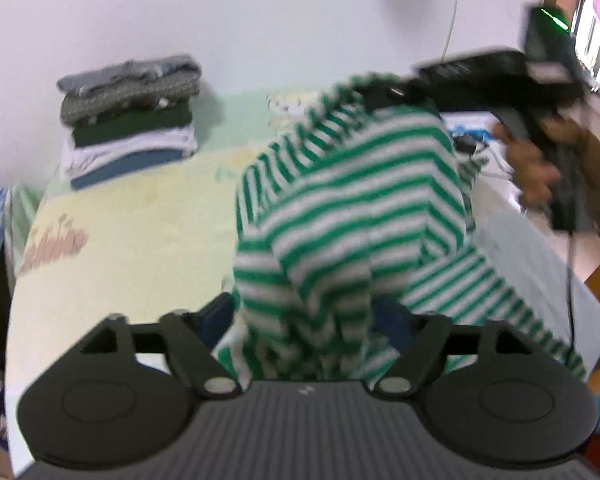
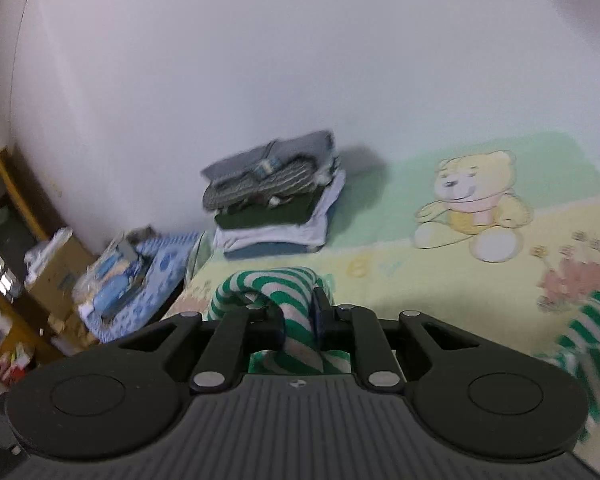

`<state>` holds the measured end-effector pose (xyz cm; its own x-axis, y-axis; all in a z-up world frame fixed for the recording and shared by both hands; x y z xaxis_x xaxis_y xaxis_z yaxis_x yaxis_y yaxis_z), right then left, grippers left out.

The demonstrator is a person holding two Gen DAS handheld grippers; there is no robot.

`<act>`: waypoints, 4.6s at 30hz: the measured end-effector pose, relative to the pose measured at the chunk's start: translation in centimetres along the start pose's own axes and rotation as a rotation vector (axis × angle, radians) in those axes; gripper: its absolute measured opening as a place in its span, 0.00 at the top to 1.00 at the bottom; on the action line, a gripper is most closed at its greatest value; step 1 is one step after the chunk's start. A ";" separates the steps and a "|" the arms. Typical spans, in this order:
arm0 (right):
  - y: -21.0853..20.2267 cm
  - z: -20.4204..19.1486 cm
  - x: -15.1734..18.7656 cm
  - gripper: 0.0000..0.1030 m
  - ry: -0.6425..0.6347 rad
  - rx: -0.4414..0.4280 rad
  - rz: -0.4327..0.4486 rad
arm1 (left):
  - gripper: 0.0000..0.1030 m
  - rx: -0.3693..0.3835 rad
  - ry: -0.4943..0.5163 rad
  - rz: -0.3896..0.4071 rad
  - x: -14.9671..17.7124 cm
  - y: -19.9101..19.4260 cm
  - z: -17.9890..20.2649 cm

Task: Fold clothes

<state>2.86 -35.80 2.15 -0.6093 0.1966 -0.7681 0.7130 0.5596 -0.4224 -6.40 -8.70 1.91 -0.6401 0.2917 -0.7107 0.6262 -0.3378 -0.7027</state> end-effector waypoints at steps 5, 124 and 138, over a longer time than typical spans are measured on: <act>-3.0 1.9 4.4 0.86 -0.040 0.110 -0.151 | 0.17 0.049 -0.008 -0.019 -0.9 3.1 -0.4; -4.0 18.7 1.7 0.56 -0.064 0.579 -0.130 | 0.01 -0.394 -0.202 -0.268 -1.9 12.3 -5.9; -0.1 20.7 -0.4 0.94 0.105 0.499 -0.001 | 0.01 -0.369 -0.247 -0.258 -1.6 12.4 -6.3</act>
<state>10.18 -52.63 -7.46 -0.6235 0.2904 -0.7259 0.7755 0.1118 -0.6214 5.25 -7.70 -5.88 -0.8528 0.0888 -0.5146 0.5207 0.0689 -0.8509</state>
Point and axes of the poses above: each gripper's, at about its wrist camera, not at the fingertips, and y roughly the way its jaws point, z to its right, x to its underside, the point moved 1 cm from there along y, roughly the way its jaws point, and after that the axes turned 2 degrees about -x, right-handed, at the moved point
